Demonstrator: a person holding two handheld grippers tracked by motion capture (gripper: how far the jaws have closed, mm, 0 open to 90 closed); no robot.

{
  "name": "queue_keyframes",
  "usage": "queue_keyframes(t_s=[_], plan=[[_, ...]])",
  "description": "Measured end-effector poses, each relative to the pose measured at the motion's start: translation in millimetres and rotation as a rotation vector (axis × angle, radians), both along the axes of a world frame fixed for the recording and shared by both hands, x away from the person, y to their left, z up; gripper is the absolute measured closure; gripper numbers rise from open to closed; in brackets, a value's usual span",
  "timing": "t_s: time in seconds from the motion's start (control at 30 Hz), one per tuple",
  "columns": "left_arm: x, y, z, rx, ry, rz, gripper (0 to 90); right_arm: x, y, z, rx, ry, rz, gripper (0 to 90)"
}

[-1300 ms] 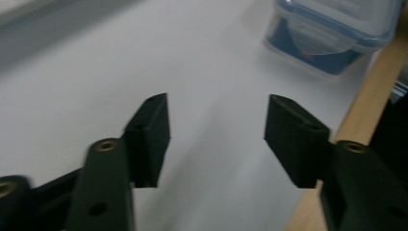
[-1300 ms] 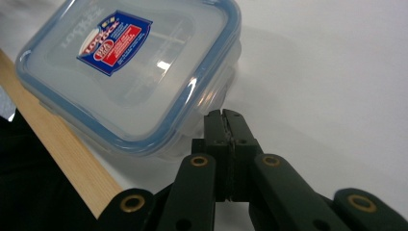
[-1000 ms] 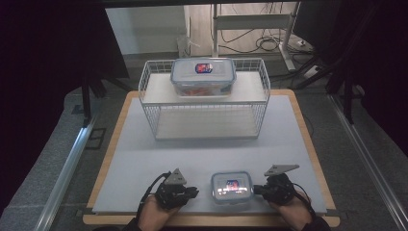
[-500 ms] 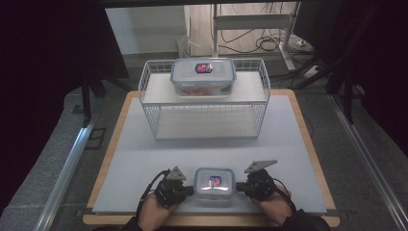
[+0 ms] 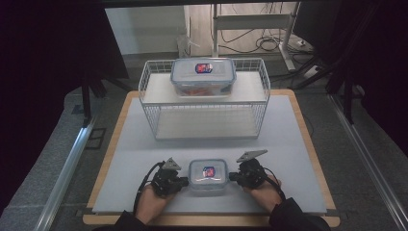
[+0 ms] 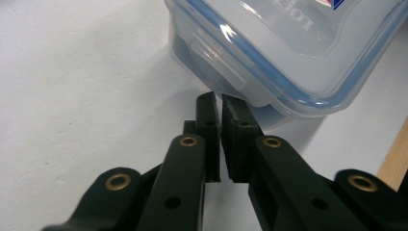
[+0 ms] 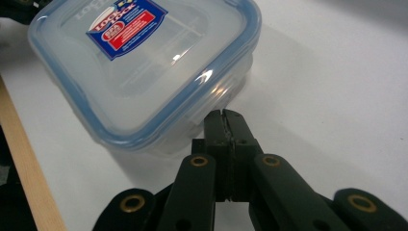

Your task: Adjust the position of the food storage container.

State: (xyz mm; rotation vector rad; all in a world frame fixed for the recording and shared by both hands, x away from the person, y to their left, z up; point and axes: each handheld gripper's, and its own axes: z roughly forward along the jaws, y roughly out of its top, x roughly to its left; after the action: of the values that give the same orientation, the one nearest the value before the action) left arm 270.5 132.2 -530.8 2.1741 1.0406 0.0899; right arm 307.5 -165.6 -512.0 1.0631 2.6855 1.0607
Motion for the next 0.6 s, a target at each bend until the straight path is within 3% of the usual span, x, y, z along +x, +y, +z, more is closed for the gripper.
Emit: queue_keyframes(t_s=[0.17,0.33,0.6], plan=[[-4.5,7.5,5.3,0.023,-0.042,0.011,78.3,-2.1,-6.9,7.3,0.003,-0.048,0.002,83.8],[-9.0,22.3,9.3,0.041,-0.093,0.03,62.2,-3.7,-18.9,11.4,-0.012,-0.087,0.023,75.8],[-19.7,35.2,11.2,0.041,-0.139,0.06,35.5,-7.5,-33.8,17.5,-0.013,-0.175,0.006,50.8]])
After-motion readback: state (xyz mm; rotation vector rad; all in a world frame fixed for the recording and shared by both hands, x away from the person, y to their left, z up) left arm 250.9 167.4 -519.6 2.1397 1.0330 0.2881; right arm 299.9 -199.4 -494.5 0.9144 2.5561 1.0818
